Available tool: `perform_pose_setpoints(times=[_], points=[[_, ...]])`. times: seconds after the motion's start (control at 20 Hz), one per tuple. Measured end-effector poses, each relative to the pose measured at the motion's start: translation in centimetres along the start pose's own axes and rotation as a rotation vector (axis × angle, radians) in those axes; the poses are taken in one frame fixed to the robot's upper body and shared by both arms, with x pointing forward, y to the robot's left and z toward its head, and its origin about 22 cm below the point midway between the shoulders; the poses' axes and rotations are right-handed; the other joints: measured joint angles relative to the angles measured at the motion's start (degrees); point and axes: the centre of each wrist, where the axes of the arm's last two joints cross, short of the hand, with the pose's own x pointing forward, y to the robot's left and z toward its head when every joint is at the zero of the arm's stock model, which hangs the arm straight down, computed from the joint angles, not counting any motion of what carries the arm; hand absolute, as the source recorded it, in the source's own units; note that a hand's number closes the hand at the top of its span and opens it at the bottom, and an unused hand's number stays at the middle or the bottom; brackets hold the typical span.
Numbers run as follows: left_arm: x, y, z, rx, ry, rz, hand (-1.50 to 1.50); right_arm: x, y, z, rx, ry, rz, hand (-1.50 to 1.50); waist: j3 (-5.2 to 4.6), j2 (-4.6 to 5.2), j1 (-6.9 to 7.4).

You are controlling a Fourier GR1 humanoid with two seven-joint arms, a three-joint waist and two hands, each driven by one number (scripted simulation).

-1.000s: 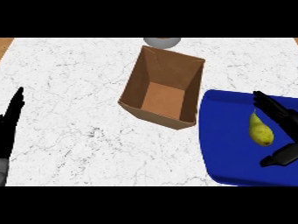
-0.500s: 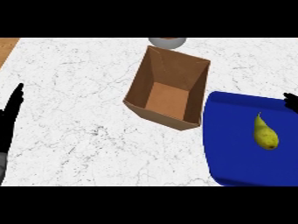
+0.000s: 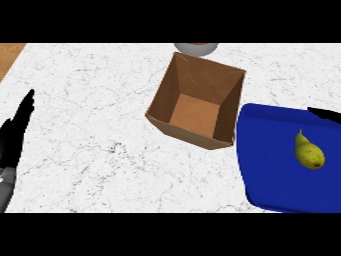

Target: Pick the pear from the tray and place it in the cardboard box

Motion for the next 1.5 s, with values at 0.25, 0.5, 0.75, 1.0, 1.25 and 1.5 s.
perform_pose_setpoints(times=[0.25,0.5,0.75,1.0,1.25,1.5], points=[[-0.7,0.2,0.1,-0.001,0.001,-0.005,0.00,0.8,-0.1,-2.4,0.125,0.053,0.096,-1.50,-0.07,-0.06,-0.08],[-0.9,0.7,-0.1,0.008,0.007,-0.009,0.00,1.3,0.0,-4.9,0.197,0.081,0.162,-1.50,-0.18,-0.23,-0.57],[-1.1,0.7,-0.1,0.020,0.018,-0.011,0.00,1.3,0.0,-6.3,0.223,0.085,0.209,-1.50,-0.57,-0.67,-1.19],[-1.3,0.8,0.0,0.022,0.025,-0.005,0.00,1.5,-0.1,-7.1,0.237,0.083,0.229,-1.50,-0.78,-0.91,-1.66],[-1.3,0.6,0.1,0.027,0.026,-0.003,0.00,1.4,0.0,-7.5,0.241,0.072,0.228,-1.50,-0.85,-0.99,-1.95],[-1.8,0.9,0.2,0.028,0.035,-0.010,0.00,2.1,0.0,-8.2,0.242,0.029,0.216,-1.50,-0.72,-0.93,-2.26]])
